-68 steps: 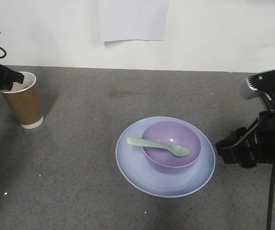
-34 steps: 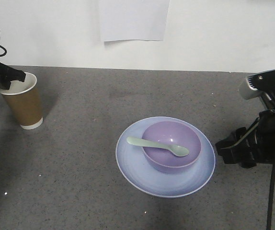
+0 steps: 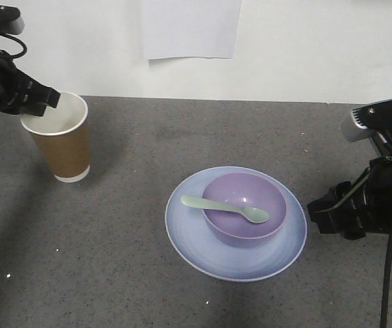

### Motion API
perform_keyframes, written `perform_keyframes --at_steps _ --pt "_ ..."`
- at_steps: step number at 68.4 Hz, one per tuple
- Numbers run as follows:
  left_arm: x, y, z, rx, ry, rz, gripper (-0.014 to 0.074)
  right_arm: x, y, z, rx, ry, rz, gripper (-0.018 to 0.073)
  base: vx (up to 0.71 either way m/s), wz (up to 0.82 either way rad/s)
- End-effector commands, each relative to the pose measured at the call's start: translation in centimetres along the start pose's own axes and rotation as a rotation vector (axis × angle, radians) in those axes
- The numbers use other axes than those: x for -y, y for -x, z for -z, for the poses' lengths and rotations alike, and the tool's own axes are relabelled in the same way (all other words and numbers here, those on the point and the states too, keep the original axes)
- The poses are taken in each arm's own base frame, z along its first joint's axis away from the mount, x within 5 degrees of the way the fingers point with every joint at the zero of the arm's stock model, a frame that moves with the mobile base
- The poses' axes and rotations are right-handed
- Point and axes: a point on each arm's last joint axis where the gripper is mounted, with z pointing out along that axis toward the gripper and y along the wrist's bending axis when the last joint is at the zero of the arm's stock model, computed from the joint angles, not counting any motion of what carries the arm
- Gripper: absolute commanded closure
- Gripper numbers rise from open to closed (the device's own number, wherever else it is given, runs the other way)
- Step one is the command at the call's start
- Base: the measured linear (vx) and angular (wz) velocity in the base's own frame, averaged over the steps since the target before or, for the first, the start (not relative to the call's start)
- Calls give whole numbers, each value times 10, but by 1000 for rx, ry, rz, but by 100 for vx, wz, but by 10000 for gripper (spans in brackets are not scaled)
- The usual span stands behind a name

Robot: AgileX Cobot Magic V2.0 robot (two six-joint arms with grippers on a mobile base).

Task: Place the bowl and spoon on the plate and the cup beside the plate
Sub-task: 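Slide the paper cup with the left gripper next to the plate and release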

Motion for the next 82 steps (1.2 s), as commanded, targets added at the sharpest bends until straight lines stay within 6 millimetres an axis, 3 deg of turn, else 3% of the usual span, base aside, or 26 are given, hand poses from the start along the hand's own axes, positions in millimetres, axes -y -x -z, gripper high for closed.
perform_keyframes --at_steps 1,29,49,62,68,82 --pt "22 2 23 108 -30 -40 604 -2 10 11 90 -4 8 158 0 0" --pt "69 -27 -13 105 -185 -75 604 -2 10 11 90 -4 8 158 0 0" --pt "71 -25 -15 139 -179 -73 604 -2 10 11 89 -4 8 158 0 0" --pt "70 -30 -35 50 -192 -67 602 -2 10 11 89 -4 8 158 0 0" --pt "70 -30 -35 49 -192 -67 591 -2 10 11 89 -4 8 158 0 0" --pt "71 -26 -26 82 -192 -70 464 -2 10 11 89 -4 8 158 0 0"
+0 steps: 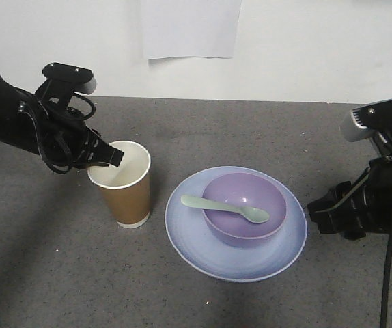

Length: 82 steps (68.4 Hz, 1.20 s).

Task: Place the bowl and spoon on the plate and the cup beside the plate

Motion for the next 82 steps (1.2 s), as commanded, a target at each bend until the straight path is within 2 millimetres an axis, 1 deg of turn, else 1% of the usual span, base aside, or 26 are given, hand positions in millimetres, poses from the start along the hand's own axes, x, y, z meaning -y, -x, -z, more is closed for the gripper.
perform_keyframes --at_steps 1,12,18,24,38,42,48,53,60,61,65,66,71,78,82 --pt "9 15 29 121 -9 -7 449 -2 10 11 89 -4 8 158 0 0" --pt "12 16 48 174 5 -26 288 -2 10 11 89 -4 8 158 0 0" --pt "15 15 59 194 4 -34 225 -2 10 11 89 -4 8 158 0 0" --pt "19 13 75 226 5 -43 198 -2 10 11 89 -4 8 158 0 0" --pt "31 1 113 263 -7 -74 199 -2 10 11 89 -4 8 158 0 0" --pt "35 -5 125 284 -7 -82 199 -2 10 11 89 -4 8 158 0 0" --pt "38 -18 137 314 -1 -96 199 -2 10 11 89 -4 8 158 0 0" --pt "40 -34 141 331 8 -109 199 -2 10 11 89 -4 8 158 0 0" --pt "40 -62 140 356 27 -118 199 -2 10 11 94 -1 5 158 0 0" --pt "39 -67 137 350 29 -120 199 -2 10 11 95 0 4 158 0 0" --pt "39 -80 137 374 43 -133 199 -2 10 11 95 1 3 158 0 0" --pt "38 -85 133 369 46 -133 199 -2 10 11 95 1 3 158 0 0" --pt "36 -101 129 399 65 -130 199 -2 10 11 93 -3 6 158 0 0" --pt "34 -120 120 405 81 -121 199 -1 10 11 91 -5 8 158 0 0" --pt "33 -126 116 405 85 -116 199 -1 10 11 91 -5 8 158 0 0"
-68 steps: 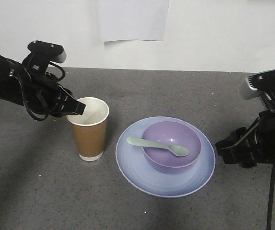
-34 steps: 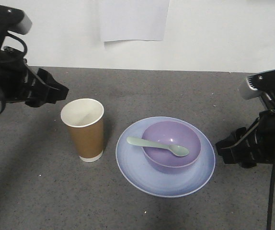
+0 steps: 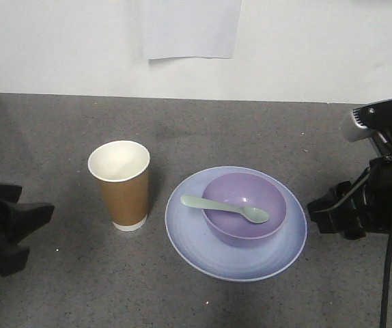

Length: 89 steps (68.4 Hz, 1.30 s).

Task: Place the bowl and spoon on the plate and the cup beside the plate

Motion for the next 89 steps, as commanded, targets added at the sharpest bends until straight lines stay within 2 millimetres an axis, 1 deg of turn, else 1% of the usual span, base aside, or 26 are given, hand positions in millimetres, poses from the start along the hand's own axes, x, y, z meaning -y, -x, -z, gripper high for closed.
perform_keyframes --at_steps 1,9,14,17,24,30,36,44,89 --pt "0 -1 4 109 29 11 199 -1 10 11 90 -6 9 158 0 0" --pt "0 -8 1 103 34 16 211 -1 10 11 91 -7 9 162 0 0" --pt "0 -8 1 105 34 17 245 -1 10 11 91 -7 10 178 0 0" --pt "-1 -8 1 107 35 17 275 -1 10 11 91 -7 10 203 0 0" --pt "-1 -7 1 120 41 17 377 -1 10 11 93 -8 10 289 0 0" --pt "-1 -6 1 126 44 17 465 -1 10 11 93 -8 10 388 0 0" --pt "-1 -6 1 126 44 17 535 -1 10 11 93 -8 11 472 0 0" --pt "-1 -6 1 126 44 17 605 -1 10 11 93 -8 11 573 0 0" --pt "-1 -7 1 120 39 16 604 -1 10 11 90 -7 10 570 0 0"
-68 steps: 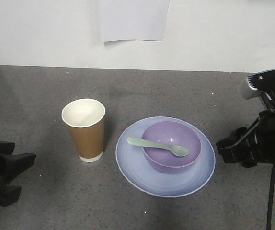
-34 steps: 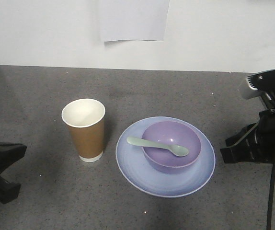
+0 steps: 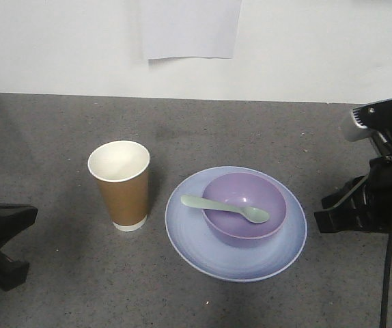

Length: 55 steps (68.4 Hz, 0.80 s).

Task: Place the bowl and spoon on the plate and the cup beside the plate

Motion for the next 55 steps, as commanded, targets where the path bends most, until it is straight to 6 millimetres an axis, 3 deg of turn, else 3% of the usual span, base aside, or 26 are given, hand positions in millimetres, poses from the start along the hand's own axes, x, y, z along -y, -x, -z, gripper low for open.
perform_keyframes --at_steps 1,12,18,28,40,55 --pt "0 12 5 88 10 7 604 -1 10 11 87 -5 9 570 0 0" --pt "-4 10 20 135 84 -73 604 -1 10 11 86 -4 8 570 0 0" --pt "-10 0 33 232 171 -29 604 -2 10 11 87 -4 8 570 0 0" --pt "-17 -41 48 399 313 94 604 -2 10 11 88 -4 8 570 0 0" --pt "-15 -101 47 594 401 205 604 -2 10 11 88 -4 8 570 0 0" --pt "-10 -135 43 757 433 207 604 -2 10 11 88 -4 8 568 0 0"
